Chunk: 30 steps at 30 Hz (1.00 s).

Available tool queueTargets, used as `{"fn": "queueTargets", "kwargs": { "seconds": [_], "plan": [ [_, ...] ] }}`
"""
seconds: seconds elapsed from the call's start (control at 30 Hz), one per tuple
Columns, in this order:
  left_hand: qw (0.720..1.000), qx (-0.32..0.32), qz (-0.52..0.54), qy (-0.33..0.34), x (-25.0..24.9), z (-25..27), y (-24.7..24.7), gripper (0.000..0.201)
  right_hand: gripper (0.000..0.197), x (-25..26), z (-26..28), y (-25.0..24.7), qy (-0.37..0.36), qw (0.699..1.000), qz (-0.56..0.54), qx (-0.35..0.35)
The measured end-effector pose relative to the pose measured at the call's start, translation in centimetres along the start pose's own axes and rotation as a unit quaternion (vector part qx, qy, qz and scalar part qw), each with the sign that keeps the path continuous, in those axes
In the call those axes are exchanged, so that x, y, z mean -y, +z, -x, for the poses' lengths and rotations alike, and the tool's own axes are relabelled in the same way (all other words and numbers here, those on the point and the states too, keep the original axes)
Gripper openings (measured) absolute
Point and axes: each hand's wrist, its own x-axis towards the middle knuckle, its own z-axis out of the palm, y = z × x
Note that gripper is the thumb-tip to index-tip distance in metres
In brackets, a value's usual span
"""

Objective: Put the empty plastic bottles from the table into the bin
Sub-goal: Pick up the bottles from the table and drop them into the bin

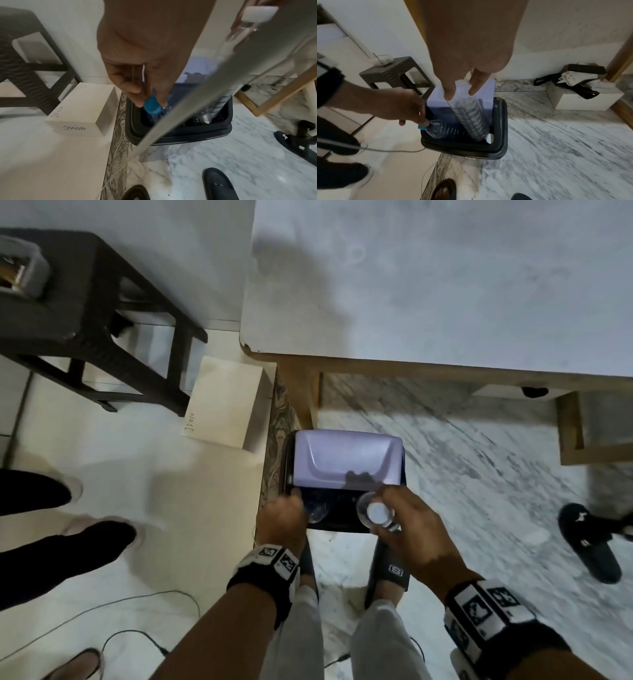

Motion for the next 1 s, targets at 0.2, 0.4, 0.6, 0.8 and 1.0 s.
{"fn": "queueTargets", "kwargs": {
  "seconds": [0.2,0.4,0.6,0.8,1.0],
  "plan": [
    [0.992,0.124,0.027,0.008,-1.5,-2.1,3.2,0.023,0.045,-2.0,-0.1,3.0,-0.034,0.995,0.095,0.02],
    [0.966,0.185,0.178,0.027,-0.4,-2.0,4.4,0.042,0.049,-2.3,-1.3,5.9,-0.042,0.996,0.07,0.045],
    [0.974,0.013,0.225,-0.009,3.4,-0.5,2.0,0.024,0.052,-2.9,-3.0,9.6,0.091,0.981,-0.031,0.169],
    [0.974,0.072,0.205,0.06,3.1,-0.6,2.9,0.036,0.046,-3.7,-3.4,10.4,0.121,0.959,0.044,0.252],
    [0.984,0.141,0.112,0.01,0.3,-2.5,4.4,0.047,0.043,-5.9,-3.5,10.0,0.128,0.957,0.065,0.251]
  ]
}}
